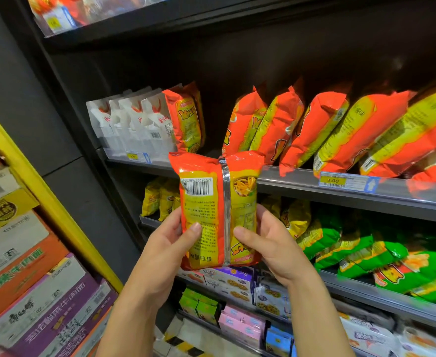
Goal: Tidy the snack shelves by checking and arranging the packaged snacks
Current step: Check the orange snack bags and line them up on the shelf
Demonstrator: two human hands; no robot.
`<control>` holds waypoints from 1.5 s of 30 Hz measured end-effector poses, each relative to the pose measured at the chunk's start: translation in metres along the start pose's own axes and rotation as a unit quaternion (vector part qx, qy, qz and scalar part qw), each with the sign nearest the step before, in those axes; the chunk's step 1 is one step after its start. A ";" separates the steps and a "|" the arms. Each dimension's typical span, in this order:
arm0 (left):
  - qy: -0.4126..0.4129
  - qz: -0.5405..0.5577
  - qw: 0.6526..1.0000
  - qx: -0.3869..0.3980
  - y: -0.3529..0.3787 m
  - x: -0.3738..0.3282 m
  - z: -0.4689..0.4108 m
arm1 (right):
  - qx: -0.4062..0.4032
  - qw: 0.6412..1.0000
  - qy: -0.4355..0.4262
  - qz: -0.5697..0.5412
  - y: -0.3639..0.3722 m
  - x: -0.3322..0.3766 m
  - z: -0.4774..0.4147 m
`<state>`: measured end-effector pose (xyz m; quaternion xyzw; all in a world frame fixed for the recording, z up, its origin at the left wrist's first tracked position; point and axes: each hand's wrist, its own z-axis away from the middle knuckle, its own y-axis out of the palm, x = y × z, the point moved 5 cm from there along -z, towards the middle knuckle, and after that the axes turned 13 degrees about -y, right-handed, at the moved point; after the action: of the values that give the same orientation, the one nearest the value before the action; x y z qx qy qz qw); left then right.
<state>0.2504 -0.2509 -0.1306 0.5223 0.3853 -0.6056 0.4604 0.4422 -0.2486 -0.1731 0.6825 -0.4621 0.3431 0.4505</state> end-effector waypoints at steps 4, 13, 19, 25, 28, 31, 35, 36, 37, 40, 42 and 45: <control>0.007 -0.014 1.000 0.011 0.001 0.000 0.001 | 0.011 1.000 -0.008 -0.001 -0.002 0.001 0.000; -0.014 -0.003 1.000 -0.007 -0.002 -0.001 0.000 | 0.001 1.000 0.013 -0.015 -0.002 -0.001 -0.001; -0.084 0.063 0.994 -0.037 0.000 0.006 -0.004 | -0.035 0.996 0.087 0.012 0.005 -0.005 -0.002; -0.103 0.064 0.992 -0.040 -0.001 0.007 -0.003 | -0.046 0.993 0.110 0.003 0.010 -0.005 -0.001; -0.091 0.057 0.992 -0.059 -0.003 0.005 -0.001 | -0.041 0.993 0.109 -0.028 0.010 -0.006 0.002; -0.081 0.039 0.993 -0.074 -0.004 0.002 -0.001 | -0.063 0.985 0.120 -0.106 0.007 -0.009 0.006; -0.086 0.033 0.992 -0.081 -0.006 0.001 0.000 | -0.077 0.969 0.136 -0.194 0.004 -0.014 0.011; -0.087 0.032 0.993 -0.078 -0.006 0.001 0.001 | -0.077 0.967 0.137 -0.200 0.002 -0.016 0.011; -0.086 0.031 0.993 -0.074 -0.005 0.000 0.002 | -0.076 0.967 0.138 -0.202 0.001 -0.017 0.011; -0.085 0.027 0.994 -0.062 -0.003 0.000 0.005 | -0.078 0.968 0.145 -0.188 0.000 -0.020 0.012; -0.082 0.015 0.995 -0.058 -0.003 0.001 0.004 | -0.076 0.974 0.143 -0.160 -0.001 -0.021 0.012; -0.085 -0.007 0.995 -0.049 -0.003 0.003 0.002 | -0.065 0.987 0.125 -0.077 0.001 -0.017 0.010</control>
<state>0.2463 -0.2527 -0.1329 0.4432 0.3775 -0.6313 0.5125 0.4356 -0.2526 -0.1909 0.6367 -0.3694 0.3594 0.5736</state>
